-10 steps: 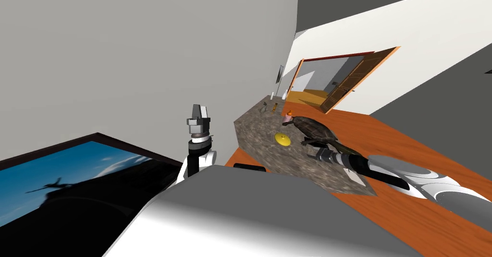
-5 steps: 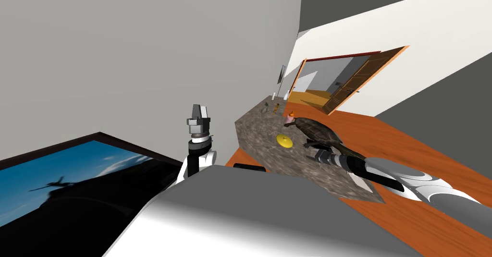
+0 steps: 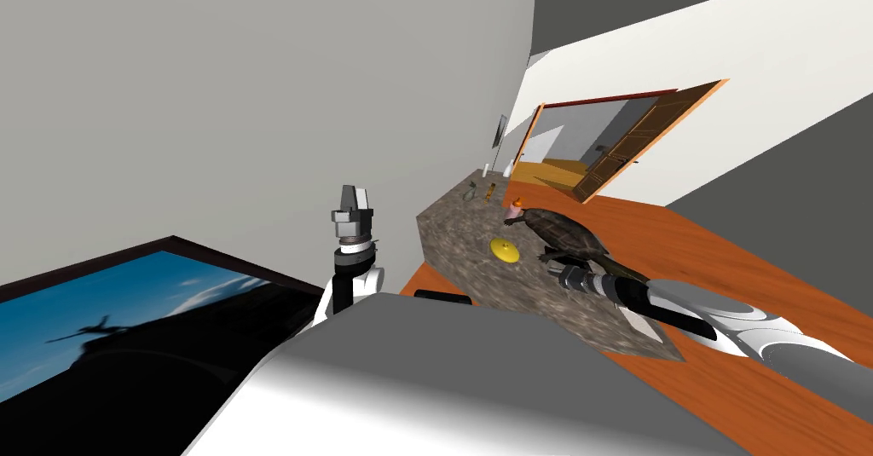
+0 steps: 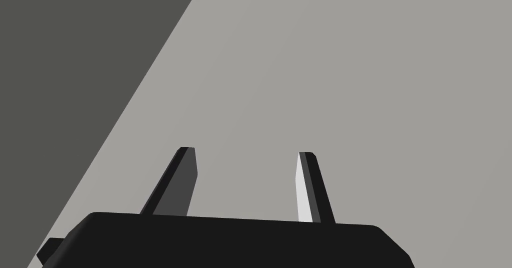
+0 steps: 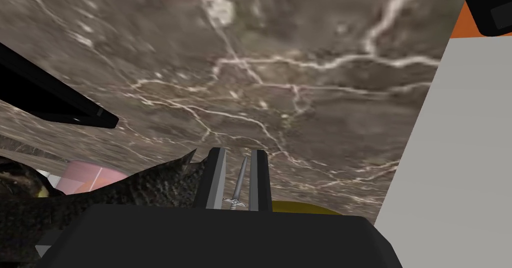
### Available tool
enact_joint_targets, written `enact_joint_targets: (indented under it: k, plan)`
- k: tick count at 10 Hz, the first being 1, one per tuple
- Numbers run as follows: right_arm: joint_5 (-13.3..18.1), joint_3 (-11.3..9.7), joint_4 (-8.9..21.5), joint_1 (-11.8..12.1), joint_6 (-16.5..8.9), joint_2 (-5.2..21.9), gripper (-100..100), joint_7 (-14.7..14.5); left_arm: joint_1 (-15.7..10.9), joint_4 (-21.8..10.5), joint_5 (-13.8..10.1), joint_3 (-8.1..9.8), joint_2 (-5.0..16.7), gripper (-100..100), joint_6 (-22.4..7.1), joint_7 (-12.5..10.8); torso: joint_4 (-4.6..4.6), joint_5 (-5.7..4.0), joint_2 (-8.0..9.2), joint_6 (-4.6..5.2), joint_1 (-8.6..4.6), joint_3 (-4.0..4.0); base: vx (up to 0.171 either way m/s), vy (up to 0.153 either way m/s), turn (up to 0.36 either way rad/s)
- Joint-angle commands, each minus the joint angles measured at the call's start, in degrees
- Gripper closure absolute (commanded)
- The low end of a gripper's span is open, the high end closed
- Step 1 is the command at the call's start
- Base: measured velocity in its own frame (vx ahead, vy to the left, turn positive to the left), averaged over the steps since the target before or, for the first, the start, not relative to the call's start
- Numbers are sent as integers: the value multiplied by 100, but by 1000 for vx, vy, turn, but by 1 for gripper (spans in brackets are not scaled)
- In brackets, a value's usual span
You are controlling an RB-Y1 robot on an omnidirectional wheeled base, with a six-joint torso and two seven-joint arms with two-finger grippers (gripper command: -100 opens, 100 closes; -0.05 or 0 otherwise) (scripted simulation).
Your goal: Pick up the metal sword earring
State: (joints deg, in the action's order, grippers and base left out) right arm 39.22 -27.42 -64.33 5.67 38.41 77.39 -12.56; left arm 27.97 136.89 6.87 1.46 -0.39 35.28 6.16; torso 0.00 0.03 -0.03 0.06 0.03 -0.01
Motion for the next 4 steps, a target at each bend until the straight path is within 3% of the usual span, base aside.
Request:
enact_joint_targets:
  k: [1,2,3,4]
  plan:
    - [0,0,0,0,0,0,0,0,0,0,0,0,0,0,0,0,0,0,0,0,0,0,0,0,0]
    - [-8,5,-57,-52,106,175,100,84,0,0,0,0,0,0,0,0,0,0,0,0,0,0,-32,4,-90]
    - [-18,12,-129,23,3,136,100,61,0,0,0,0,0,0,0,0,3,5,13,6,3,8,-19,1,-29]
    - [-20,17,-145,25,4,157,0,80,0,0,0,0,0,0,0,0,2,0,12,2,2,7,0,0,0]
